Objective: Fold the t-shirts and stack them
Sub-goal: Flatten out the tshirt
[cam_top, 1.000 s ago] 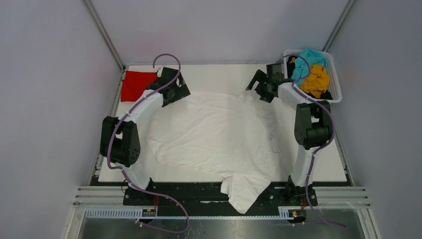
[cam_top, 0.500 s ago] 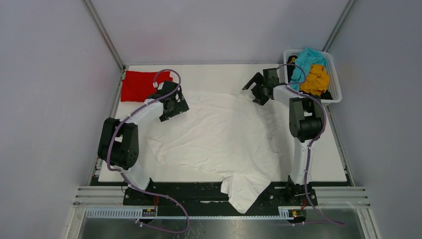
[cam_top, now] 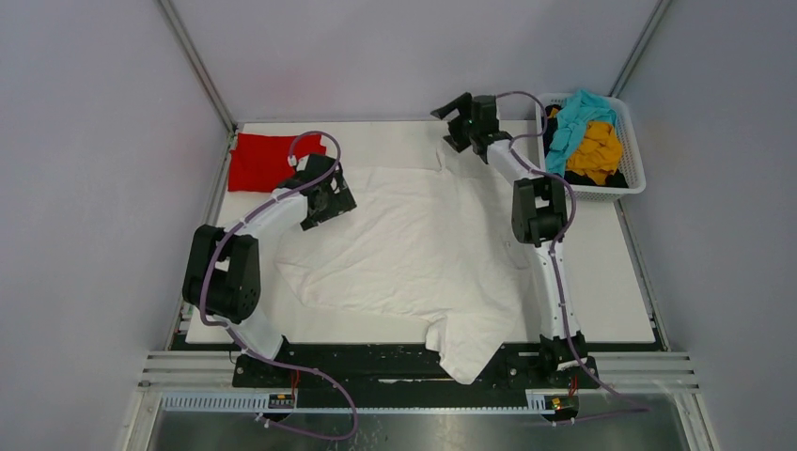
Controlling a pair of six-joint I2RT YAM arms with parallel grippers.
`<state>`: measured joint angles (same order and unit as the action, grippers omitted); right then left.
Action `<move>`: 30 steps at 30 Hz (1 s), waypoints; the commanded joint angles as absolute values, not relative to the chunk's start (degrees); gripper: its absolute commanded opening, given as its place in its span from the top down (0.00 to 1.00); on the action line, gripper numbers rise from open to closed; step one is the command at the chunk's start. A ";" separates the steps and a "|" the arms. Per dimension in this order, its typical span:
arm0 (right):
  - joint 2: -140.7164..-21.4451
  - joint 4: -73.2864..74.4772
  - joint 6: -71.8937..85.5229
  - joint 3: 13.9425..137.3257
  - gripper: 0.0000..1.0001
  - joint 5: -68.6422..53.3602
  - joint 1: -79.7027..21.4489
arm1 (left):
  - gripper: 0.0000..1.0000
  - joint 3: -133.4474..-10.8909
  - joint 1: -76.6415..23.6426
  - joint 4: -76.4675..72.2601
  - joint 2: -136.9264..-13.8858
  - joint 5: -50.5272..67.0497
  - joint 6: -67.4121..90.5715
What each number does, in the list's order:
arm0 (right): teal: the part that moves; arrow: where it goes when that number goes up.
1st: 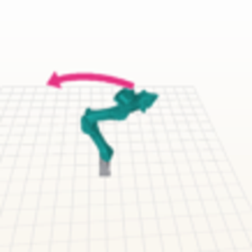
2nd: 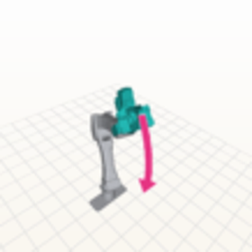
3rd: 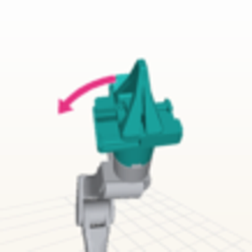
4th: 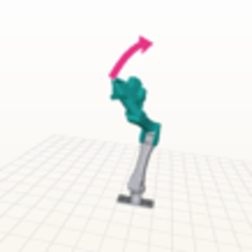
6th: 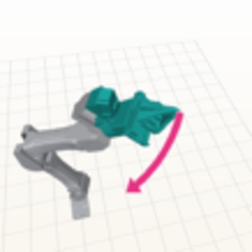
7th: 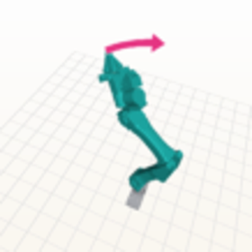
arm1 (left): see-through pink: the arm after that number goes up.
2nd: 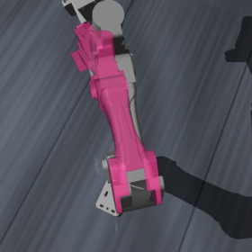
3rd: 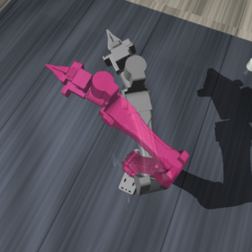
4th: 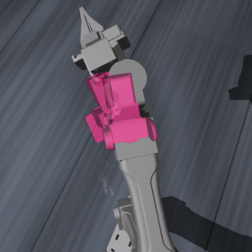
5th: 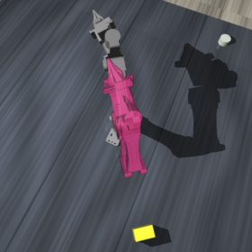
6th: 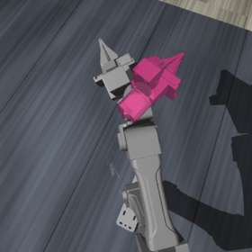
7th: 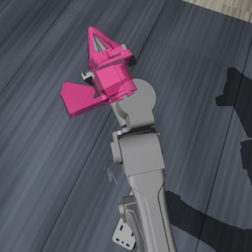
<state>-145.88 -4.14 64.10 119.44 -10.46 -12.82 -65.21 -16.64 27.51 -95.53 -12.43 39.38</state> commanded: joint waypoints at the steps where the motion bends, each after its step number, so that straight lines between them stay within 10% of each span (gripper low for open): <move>1: -154.78 6.26 64.11 144.73 0.01 -6.67 -15.68 | 0.01 -65.12 -16.59 27.89 -91.89 -14.69 40.08; 30: -99.27 -1.64 43.28 61.78 0.01 -5.37 -15.61 | 0.01 -51.14 -24.98 42.24 -81.76 -16.18 51.71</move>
<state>-101.97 0.86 44.34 68.71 -4.12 -15.64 -55.40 -25.17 37.60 -83.31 -12.62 46.44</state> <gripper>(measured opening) 0.993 0.989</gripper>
